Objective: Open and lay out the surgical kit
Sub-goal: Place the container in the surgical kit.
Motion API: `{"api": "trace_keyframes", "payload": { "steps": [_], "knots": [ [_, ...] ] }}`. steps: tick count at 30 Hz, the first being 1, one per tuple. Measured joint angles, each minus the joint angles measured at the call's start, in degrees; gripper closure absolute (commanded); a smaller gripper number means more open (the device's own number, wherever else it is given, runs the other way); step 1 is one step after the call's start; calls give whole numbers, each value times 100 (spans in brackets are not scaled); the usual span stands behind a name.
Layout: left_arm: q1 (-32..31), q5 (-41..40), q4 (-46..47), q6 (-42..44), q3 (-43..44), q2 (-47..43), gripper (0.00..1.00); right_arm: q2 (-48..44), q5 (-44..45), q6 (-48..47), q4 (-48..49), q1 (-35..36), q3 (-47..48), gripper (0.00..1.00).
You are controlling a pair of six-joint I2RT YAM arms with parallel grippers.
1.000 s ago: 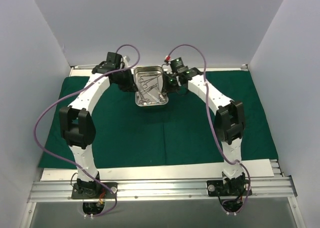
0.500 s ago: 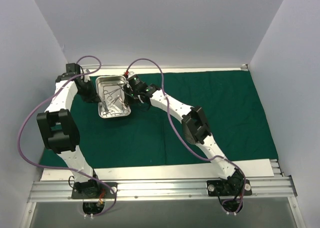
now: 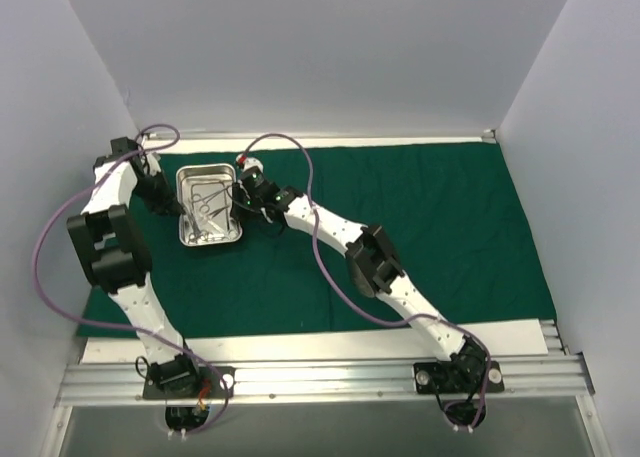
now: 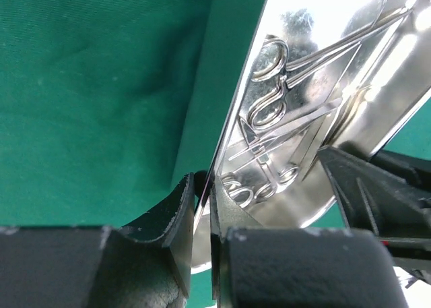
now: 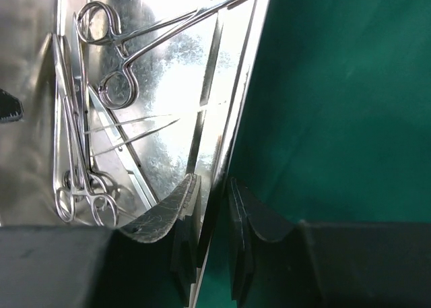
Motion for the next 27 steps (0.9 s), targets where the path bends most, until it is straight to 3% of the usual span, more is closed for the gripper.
{"api": "trace_keyframes", "payload": {
  "steps": [6, 22, 27],
  "knots": [
    [138, -7, -249, 61, 256, 448, 98, 238, 4, 269, 46, 87, 116, 100],
    [179, 57, -372, 98, 522, 562, 98, 302, 72, 319, 109, 83, 280, 100],
    [181, 61, -494, 103, 743, 822, 82, 326, 74, 415, 103, 79, 280, 100]
  ]
}}
